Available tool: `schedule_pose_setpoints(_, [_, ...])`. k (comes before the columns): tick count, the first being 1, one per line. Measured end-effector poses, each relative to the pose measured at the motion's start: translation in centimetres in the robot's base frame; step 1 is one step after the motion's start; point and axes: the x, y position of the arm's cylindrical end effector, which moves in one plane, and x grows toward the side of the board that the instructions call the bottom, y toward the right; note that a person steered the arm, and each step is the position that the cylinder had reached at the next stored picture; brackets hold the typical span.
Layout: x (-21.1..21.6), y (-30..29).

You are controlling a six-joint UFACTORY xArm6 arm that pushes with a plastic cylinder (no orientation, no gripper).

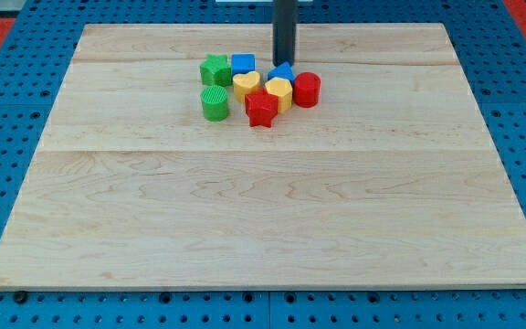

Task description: Push the yellow hexagon parallel to the right of the red star

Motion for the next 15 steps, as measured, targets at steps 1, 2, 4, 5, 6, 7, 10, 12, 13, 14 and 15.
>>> schedule_pose_setpoints(1, [1.2, 5.4])
schedule_pose_setpoints(2, [1.8, 8.7])
schedule_pose_setpoints(4, [5.4, 3.5])
schedule_pose_setpoints(5, [5.6, 0.7])
schedule_pose_setpoints(6, [5.6, -1.1])
schedule_pose_setpoints(7, [4.7, -1.7])
schedule_pose_setpoints(10, [2.7, -7.5])
schedule_pose_setpoints(12, [5.1, -12.0])
schedule_pose_setpoints(13, [5.4, -6.5])
schedule_pose_setpoints(14, [6.9, -4.9])
schedule_pose_setpoints(15, [7.9, -6.0])
